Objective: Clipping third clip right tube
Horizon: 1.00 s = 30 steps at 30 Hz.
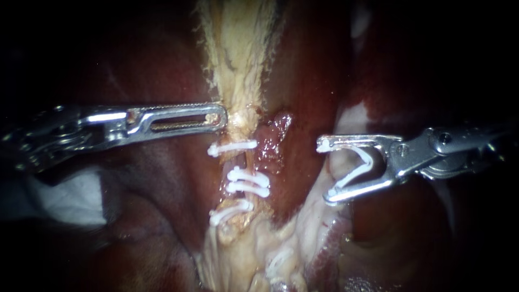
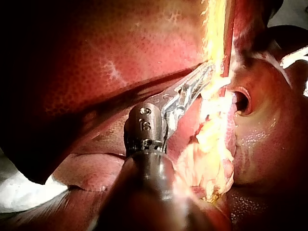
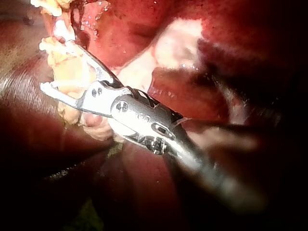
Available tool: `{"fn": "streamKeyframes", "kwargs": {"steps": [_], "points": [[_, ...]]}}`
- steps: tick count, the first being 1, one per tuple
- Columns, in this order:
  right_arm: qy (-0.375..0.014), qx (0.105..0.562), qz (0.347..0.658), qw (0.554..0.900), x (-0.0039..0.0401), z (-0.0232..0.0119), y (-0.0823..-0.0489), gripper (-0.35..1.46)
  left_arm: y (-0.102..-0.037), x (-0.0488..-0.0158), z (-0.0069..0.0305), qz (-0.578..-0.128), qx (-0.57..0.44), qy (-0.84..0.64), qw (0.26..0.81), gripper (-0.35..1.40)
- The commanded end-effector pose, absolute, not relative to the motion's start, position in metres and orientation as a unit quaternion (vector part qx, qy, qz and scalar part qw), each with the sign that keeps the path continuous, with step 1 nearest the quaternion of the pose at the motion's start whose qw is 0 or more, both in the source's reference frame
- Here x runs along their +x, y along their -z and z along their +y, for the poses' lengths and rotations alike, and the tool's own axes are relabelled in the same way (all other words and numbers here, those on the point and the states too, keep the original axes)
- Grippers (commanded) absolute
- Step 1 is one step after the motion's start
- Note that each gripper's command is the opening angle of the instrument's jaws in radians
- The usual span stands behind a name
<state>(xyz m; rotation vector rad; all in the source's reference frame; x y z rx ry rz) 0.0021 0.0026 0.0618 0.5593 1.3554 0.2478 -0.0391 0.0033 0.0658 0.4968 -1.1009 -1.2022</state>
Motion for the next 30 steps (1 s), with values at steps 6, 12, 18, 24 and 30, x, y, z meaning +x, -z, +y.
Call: {"fn": "streamKeyframes", "kwargs": {"steps": [6,12,18,24,30], "points": [[-0.113,0.255,0.617,0.736,0.0022,0.0026,-0.0618,0.6,-0.0654,-0.0392,0.0032,-0.486,0.22,0.531,0.659,-0.35],[-0.11,0.256,0.614,0.738,0.0023,0.0024,-0.062,0.6,-0.0654,-0.0388,0.0033,-0.486,0.22,0.531,0.659,-0.35],[-0.106,0.263,0.611,0.739,0.0035,0.0017,-0.063,0.6,-0.0647,-0.0373,0.0038,-0.483,0.217,0.535,0.658,-0.35],[-0.114,0.278,0.594,0.746,0.0054,0.0007,-0.065,0.6,-0.0634,-0.0353,0.0041,-0.482,0.213,0.539,0.657,-0.35],[-0.129,0.289,0.588,0.744,0.0067,0.0013,-0.0668,0.6,-0.0603,-0.0331,0.0043,-0.493,0.211,0.544,0.645,-0.35]]}}
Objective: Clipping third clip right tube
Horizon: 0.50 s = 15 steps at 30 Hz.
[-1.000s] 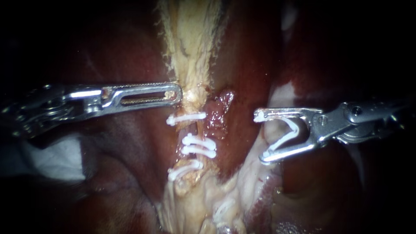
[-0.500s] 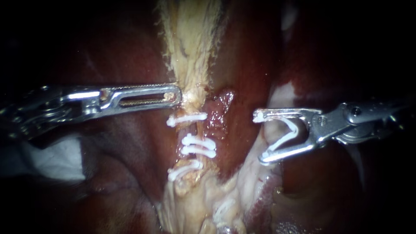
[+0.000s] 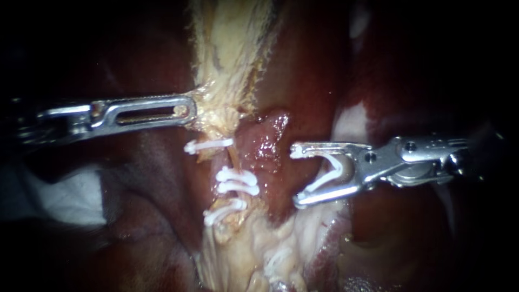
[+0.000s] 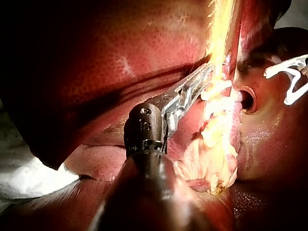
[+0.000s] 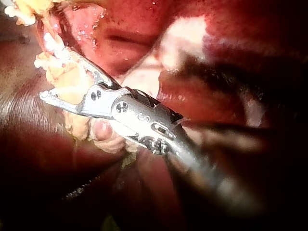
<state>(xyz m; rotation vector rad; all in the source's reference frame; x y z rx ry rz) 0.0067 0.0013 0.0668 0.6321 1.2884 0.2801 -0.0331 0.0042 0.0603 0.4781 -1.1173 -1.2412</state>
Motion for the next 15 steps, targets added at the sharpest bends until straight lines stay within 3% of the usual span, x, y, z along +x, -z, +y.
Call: {"fn": "streamKeyframes", "kwargs": {"steps": [1,15], "points": [[-0.13,0.292,0.586,0.744,0.0069,0.0014,-0.067,0.6,-0.0598,-0.0328,0.0043,-0.495,0.21,0.545,0.643,-0.35],[-0.136,0.321,0.572,0.742,0.0137,0.0018,-0.0694,0.6,-0.0556,-0.032,0.0033,-0.507,0.209,0.549,0.63,-0.35]]}}
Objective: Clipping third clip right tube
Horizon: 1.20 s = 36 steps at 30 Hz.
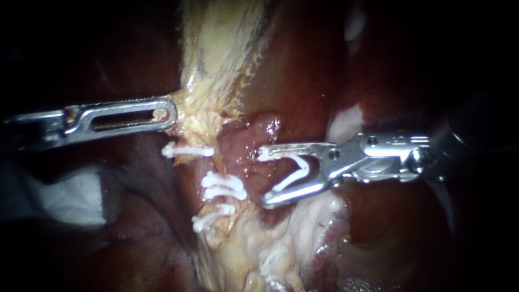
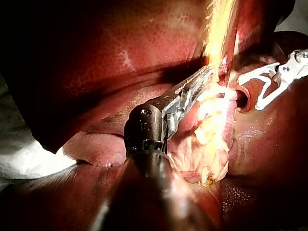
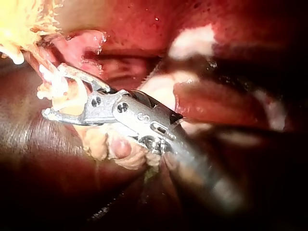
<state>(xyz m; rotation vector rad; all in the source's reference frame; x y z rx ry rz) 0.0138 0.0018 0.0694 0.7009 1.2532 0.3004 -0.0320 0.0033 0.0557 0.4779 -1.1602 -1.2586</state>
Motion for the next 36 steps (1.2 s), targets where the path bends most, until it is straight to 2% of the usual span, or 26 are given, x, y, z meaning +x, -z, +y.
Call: {"fn": "streamKeyframes", "kwargs": {"steps": [1,21,31,36], "points": [[-0.138,0.323,0.572,0.741,0.0142,0.0019,-0.0697,0.6,-0.0554,-0.0319,0.0032,-0.507,0.209,0.549,0.63,-0.35],[-0.133,0.335,0.573,0.736,0.0195,0.0023,-0.0714,0.59,-0.0546,-0.0318,0.0029,-0.509,0.208,0.55,0.628,-0.35],[-0.122,0.358,0.571,0.728,0.0205,0.0014,-0.0717,0.58,-0.0546,-0.0318,0.0029,-0.509,0.208,0.55,0.628,-0.35],[-0.116,0.379,0.581,0.711,0.0206,0.0009,-0.0711,0.58,-0.0547,-0.0318,0.003,-0.509,0.209,0.55,0.628,-0.35]]}}
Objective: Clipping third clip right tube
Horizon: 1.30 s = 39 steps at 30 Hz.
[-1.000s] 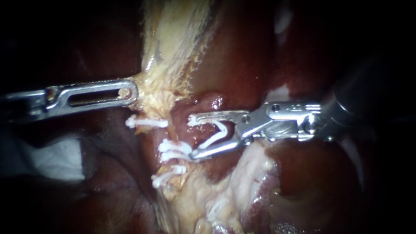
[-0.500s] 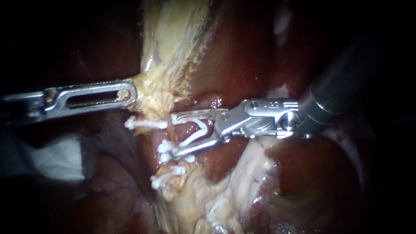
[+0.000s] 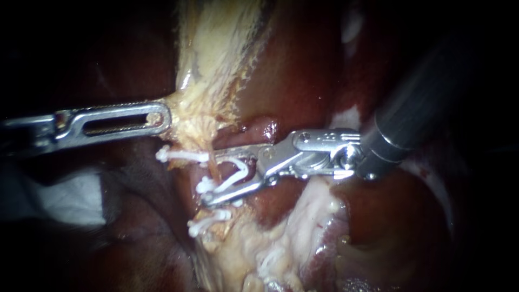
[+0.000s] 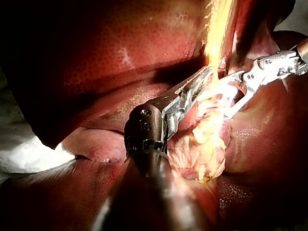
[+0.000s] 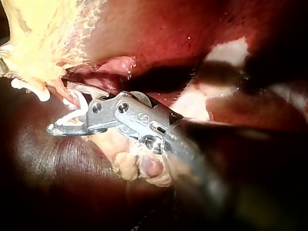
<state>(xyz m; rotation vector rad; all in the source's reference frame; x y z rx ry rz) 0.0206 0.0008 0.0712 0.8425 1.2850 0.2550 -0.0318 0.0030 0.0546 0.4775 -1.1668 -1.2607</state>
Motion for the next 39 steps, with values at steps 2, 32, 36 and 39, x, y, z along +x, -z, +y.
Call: {"fn": "streamKeyframes", "kwargs": {"steps": [2,32,36,39], "points": [[-0.113,0.387,0.583,0.706,0.0208,0.0006,-0.0709,0.58,-0.0548,-0.0317,0.003,-0.509,0.209,0.55,0.628,-0.35],[-0.111,0.435,0.608,0.655,0.0231,0.0006,-0.0694,0.54,-0.0557,-0.0322,0.0038,-0.509,0.209,0.55,0.628,-0.35],[-0.117,0.435,0.608,0.654,0.023,0.0012,-0.0692,0.53,-0.0558,-0.0322,0.0038,-0.509,0.209,0.55,0.628,-0.35],[-0.122,0.432,0.61,0.652,0.0228,0.0018,-0.0691,0.52,-0.0558,-0.0322,0.0039,-0.509,0.209,0.55,0.628,-0.35]]}}
